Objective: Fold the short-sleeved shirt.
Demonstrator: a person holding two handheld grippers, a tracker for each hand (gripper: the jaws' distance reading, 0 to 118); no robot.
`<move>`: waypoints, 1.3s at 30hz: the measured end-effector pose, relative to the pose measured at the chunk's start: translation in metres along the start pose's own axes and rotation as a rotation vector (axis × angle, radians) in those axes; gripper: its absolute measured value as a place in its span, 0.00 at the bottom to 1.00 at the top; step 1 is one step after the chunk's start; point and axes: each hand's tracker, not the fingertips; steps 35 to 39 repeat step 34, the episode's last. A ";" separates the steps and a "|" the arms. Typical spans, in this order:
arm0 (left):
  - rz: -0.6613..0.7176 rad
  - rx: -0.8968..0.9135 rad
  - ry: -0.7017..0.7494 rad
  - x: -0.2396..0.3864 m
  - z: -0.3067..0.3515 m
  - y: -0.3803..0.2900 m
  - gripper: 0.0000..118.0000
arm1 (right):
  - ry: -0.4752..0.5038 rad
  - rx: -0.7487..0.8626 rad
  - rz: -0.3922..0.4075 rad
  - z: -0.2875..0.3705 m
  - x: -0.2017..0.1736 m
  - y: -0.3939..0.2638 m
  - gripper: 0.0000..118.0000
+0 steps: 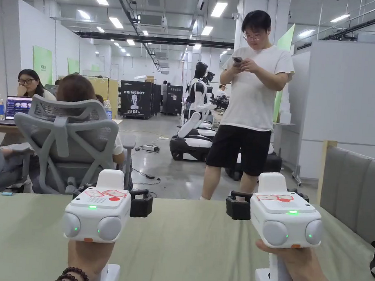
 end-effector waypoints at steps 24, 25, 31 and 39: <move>-0.014 -0.003 0.011 -0.001 -0.001 -0.003 1.00 | -0.031 -0.013 -0.063 0.017 -0.010 0.002 1.00; -0.016 -0.003 0.011 -0.001 -0.001 -0.003 1.00 | -0.047 -0.019 -0.056 0.016 -0.010 0.001 1.00; -0.013 -0.002 0.010 -0.002 -0.002 -0.004 1.00 | -0.075 -0.047 -0.140 0.012 -0.004 0.000 1.00; -0.014 -0.002 0.012 -0.002 -0.002 -0.005 1.00 | -0.103 -0.115 -0.146 0.011 -0.004 0.003 1.00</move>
